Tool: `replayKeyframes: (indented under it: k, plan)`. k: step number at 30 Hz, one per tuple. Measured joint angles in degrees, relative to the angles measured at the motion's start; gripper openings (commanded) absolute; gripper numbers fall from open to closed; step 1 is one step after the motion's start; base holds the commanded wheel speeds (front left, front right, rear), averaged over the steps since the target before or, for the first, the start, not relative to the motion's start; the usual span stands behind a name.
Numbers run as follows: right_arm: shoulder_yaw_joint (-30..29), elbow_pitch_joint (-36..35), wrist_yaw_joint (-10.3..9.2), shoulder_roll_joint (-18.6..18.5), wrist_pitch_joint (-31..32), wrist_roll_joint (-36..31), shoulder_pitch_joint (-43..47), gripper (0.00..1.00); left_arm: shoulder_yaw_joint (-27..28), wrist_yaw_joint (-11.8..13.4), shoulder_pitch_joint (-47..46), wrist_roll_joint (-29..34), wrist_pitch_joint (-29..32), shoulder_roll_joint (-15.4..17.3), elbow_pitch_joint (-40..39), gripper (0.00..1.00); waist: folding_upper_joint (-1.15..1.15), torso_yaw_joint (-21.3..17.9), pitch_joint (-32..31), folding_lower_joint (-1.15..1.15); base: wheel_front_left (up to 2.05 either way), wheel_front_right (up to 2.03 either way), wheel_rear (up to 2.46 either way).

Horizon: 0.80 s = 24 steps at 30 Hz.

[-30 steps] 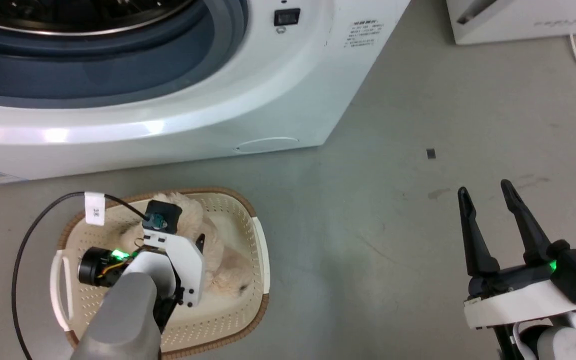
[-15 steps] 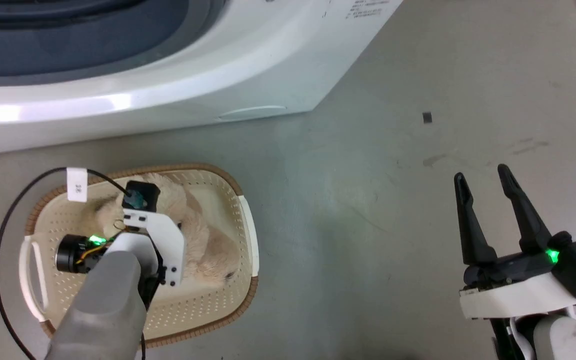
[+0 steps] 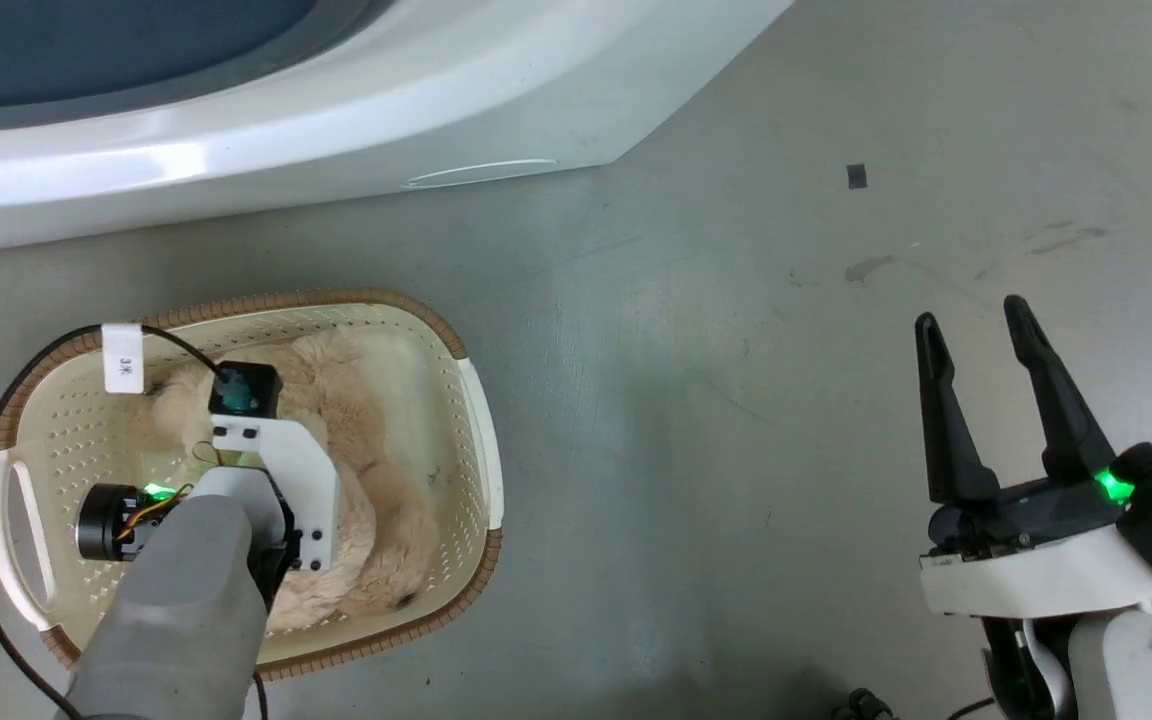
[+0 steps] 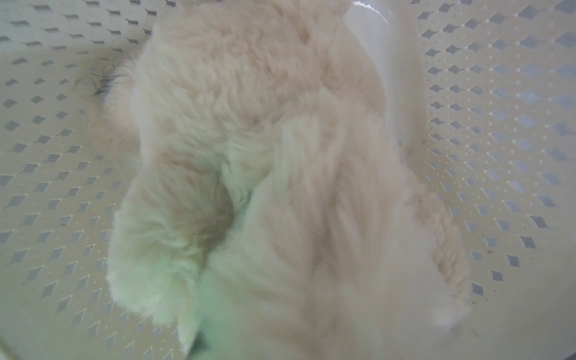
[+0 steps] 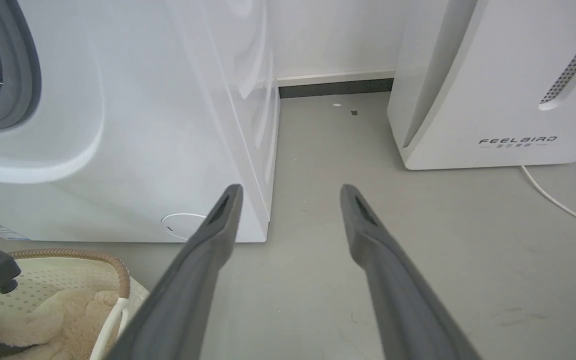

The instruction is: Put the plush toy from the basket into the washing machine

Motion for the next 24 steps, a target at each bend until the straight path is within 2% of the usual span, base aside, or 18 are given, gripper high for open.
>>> replayKeyframes:
  k: [9, 24]
  plan:
    - [-0.1, 1.1, 0.00, 0.0, -0.8, 0.7, -0.6, 1.00, -0.7, -1.1, -1.2, -2.2, -4.2, -0.7, 4.3, 0.00, 0.00, 0.5, -2.4, 0.00, 0.00, 0.00, 0.00]
    - [-1.4, 3.6, 0.00, 0.0, -0.9, 0.4, 3.4, 1.00, -1.6, -3.8, 6.2, -4.1, -19.8, -3.5, 3.5, 0.00, 0.00, 3.0, -16.7, -0.01, 0.00, 0.00, 0.00]
